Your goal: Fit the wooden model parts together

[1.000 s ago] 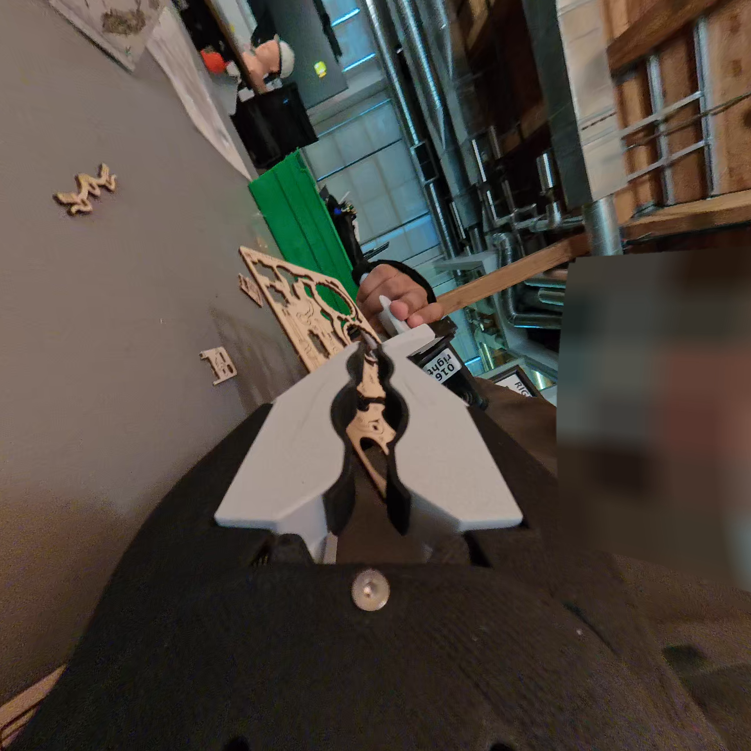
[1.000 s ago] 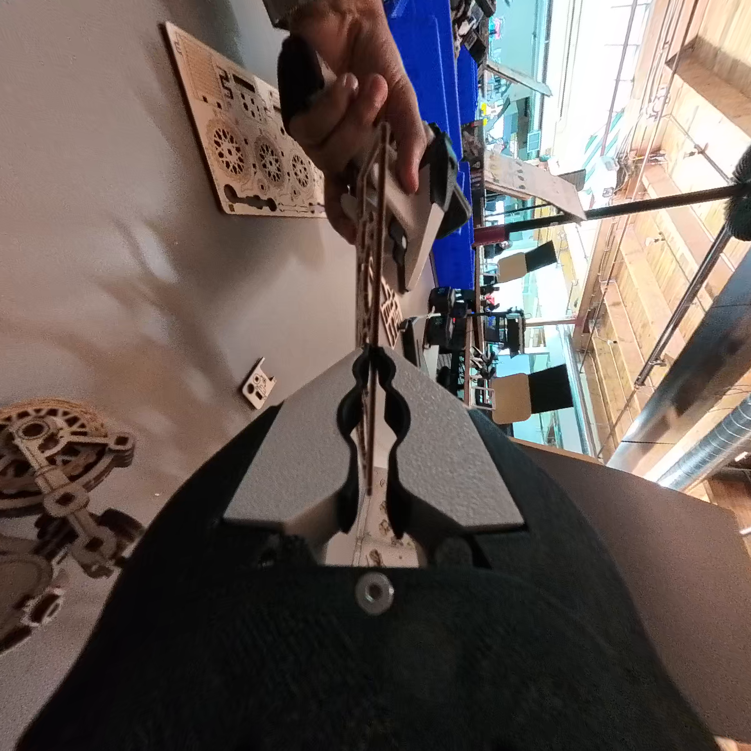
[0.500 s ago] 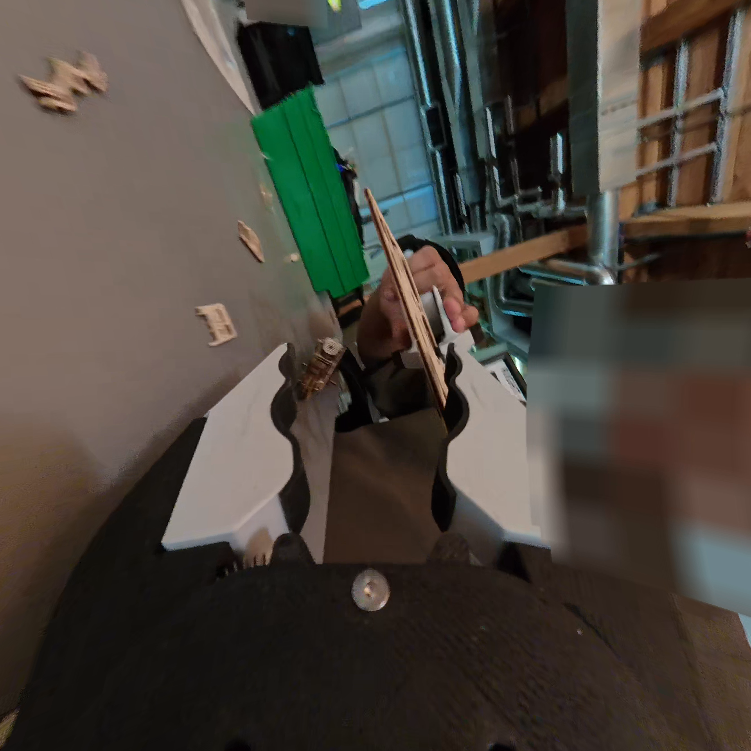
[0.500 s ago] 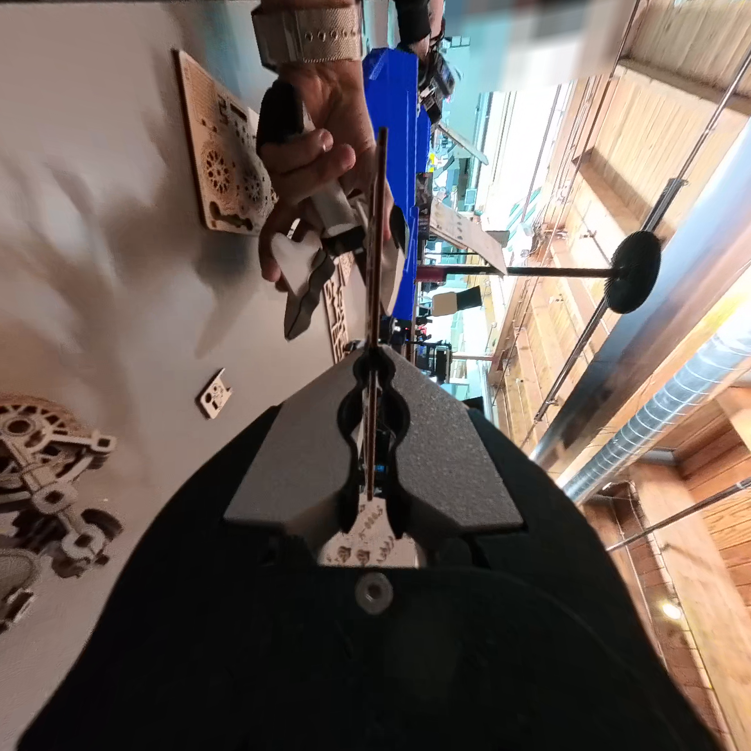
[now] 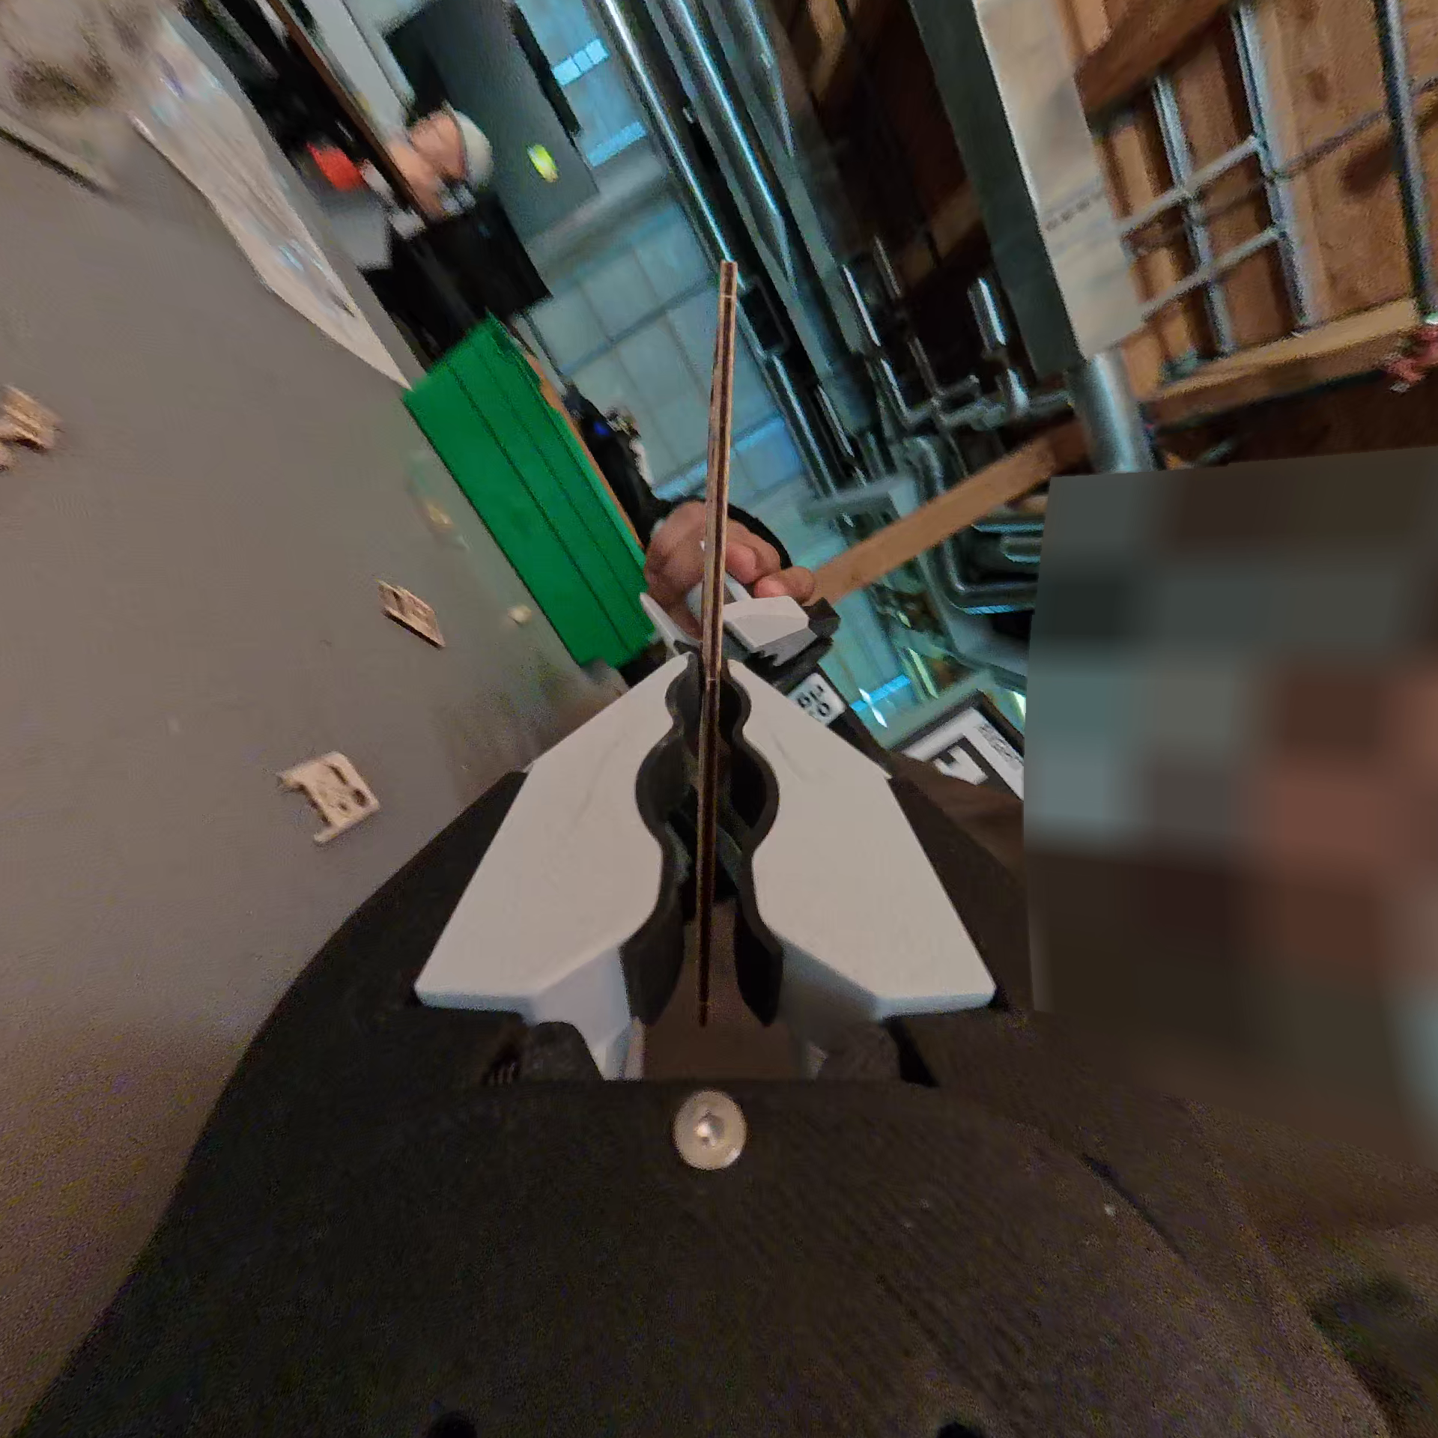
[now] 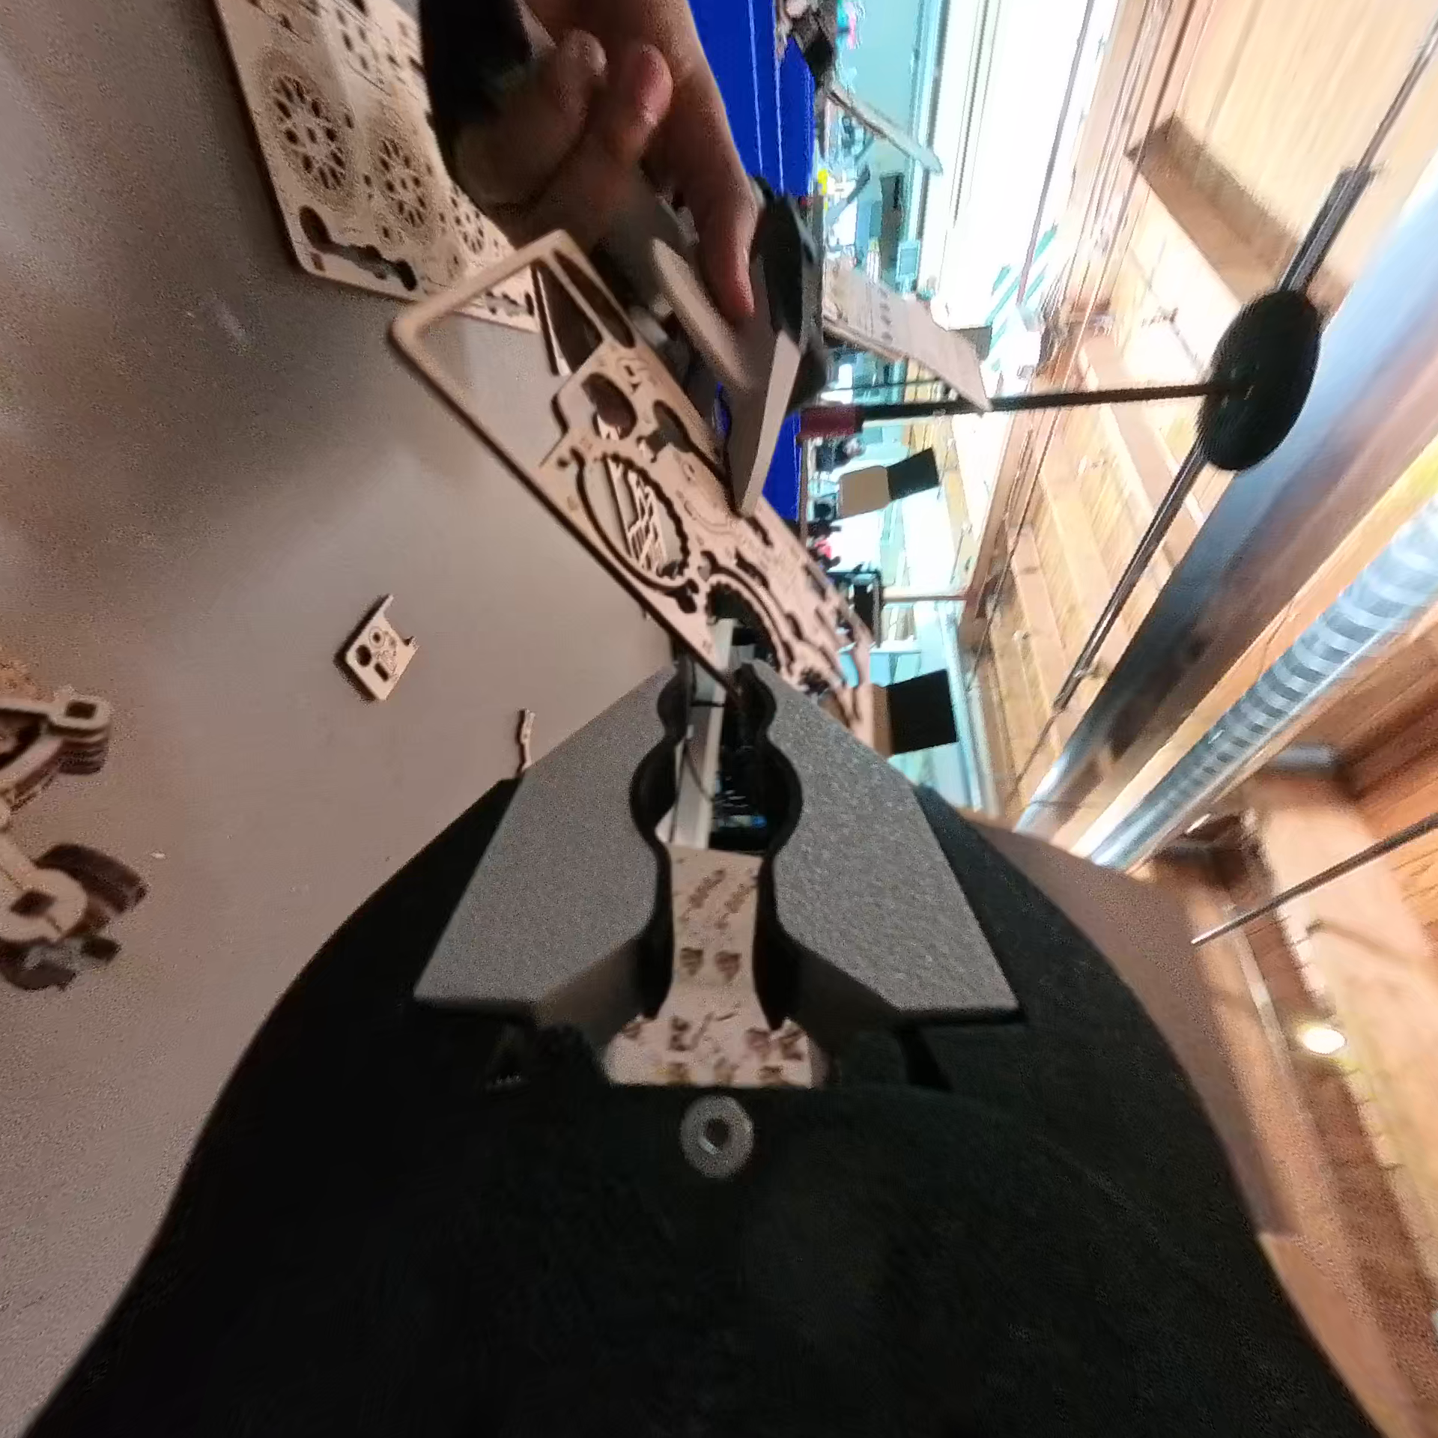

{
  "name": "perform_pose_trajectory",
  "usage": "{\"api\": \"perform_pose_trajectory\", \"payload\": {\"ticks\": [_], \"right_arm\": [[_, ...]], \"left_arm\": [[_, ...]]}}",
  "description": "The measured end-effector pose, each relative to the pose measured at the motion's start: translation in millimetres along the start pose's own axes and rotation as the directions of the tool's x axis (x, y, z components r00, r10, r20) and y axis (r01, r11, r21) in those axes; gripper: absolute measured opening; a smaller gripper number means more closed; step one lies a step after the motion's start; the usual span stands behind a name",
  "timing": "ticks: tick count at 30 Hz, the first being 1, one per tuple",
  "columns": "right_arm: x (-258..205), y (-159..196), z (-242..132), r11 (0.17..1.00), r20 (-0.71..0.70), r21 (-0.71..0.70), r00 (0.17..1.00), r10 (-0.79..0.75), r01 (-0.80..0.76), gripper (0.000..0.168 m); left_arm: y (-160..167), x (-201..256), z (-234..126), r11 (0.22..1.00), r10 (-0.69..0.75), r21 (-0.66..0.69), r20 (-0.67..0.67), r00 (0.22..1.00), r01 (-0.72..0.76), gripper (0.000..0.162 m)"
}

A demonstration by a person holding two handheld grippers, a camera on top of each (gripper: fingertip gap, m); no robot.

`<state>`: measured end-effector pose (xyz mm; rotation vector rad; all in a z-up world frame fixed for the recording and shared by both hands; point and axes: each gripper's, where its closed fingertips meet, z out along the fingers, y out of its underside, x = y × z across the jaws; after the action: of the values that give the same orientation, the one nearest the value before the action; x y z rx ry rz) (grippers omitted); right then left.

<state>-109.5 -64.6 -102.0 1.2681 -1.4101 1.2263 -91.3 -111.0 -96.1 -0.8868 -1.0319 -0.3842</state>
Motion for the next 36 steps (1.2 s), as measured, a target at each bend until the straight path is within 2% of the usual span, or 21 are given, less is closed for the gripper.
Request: {"api": "perform_pose_trajectory", "payload": {"ticks": [1, 3, 4, 6, 9, 11, 13, 15, 17, 18, 20, 23, 26, 29, 32, 36], "right_arm": [[-1, 10, 0, 0.998, 0.005, -0.017, 0.998, 0.063, -0.063, 0.017], [-3, 37, -2, 0.975, 0.018, -0.071, 0.977, 0.211, -0.209, 0.023], [-3, 50, -4, 0.948, 0.027, -0.095, 0.951, 0.309, -0.305, 0.019], [8, 74, -8, 0.839, 0.009, -0.115, 0.845, 0.535, -0.531, 0.021], [31, 112, -9, 0.557, -0.075, -0.121, 0.567, 0.821, -0.822, 0.025], [33, 137, -6, 0.328, -0.132, -0.156, 0.348, 0.928, -0.932, 0.032], [24, 148, 1, 0.110, -0.155, -0.177, 0.138, 0.978, -0.978, 0.039], [14, 153, 11, -0.073, -0.186, -0.153, -0.044, 0.982, -0.986, 0.045], [9, 156, 17, -0.231, -0.237, -0.070, -0.208, 0.949, -0.970, 0.037], [8, 153, 18, -0.278, -0.231, -0.033, -0.263, 0.937, -0.960, 0.032], [3, 145, 13, -0.283, -0.203, -0.028, -0.272, 0.941, -0.959, 0.032], [2, 129, 2, -0.289, -0.107, -0.007, -0.287, 0.952, -0.957, 0.049], [4, 116, 0, -0.390, 0.012, 0.035, -0.389, 0.921, -0.920, 0.051], [-6, 98, 9, -0.473, 0.132, -0.046, -0.475, 0.870, -0.880, 0.053], [-19, 77, 15, -0.486, 0.224, -0.135, -0.504, 0.834, -0.863, 0.043], [-26, 71, 19, -0.502, 0.257, -0.134, -0.519, 0.815, -0.854, 0.009]], "left_arm": [[-7, -3, -2, 0.999, 0.022, 0.036, 0.032, 0.999, -0.024, 0.001], [-29, -5, -9, 0.988, 0.044, 0.146, 0.063, 0.997, -0.053, 0.000], [-42, -7, -13, 0.976, 0.048, 0.208, 0.087, 0.995, -0.066, 0.000], [-63, -15, -19, 0.950, 0.058, 0.297, 0.153, 0.987, -0.102, 0.000], [-78, -37, -13, 0.933, 0.078, 0.319, 0.275, 0.958, -0.168, 0.000], [-79, -45, 4, 0.939, 0.087, 0.298, 0.269, 0.959, -0.169, 0.000], [-74, -52, 25, 0.950, 0.107, 0.259, 0.251, 0.962, -0.173, 0.000], [-62, -59, 43, 0.959, 0.136, 0.211, 0.236, 0.962, -0.188, 0.000], [-51, -64, 53, 0.965, 0.114, 0.209, 0.202, 0.973, -0.157, 0.000], [-45, -65, 55, 0.974, 0.090, 0.193, 0.173, 0.981, -0.123, 0.000], [-40, -66, 52, 0.979, 0.083, 0.173, 0.166, 0.983, -0.112, 0.000], [-42, -70, 40, 0.979, 0.098, 0.160, 0.193, 0.976, -0.129, 0.000], [-46, -71, 37, 0.982, 0.057, 0.168, 0.161, 0.985, -0.084, 0.000], [-35, -70, 48, 0.994, 0.043, 0.099, 0.117, 0.992, -0.055, 0.000], [-22, -66, 56, 0.996, 0.085, 0.024, 0.110, 0.990, -0.088, 0.000], [-20, -70, 58, 0.995, 0.097, 0.011, 0.138, 0.986, -0.100, 0.000]]}}
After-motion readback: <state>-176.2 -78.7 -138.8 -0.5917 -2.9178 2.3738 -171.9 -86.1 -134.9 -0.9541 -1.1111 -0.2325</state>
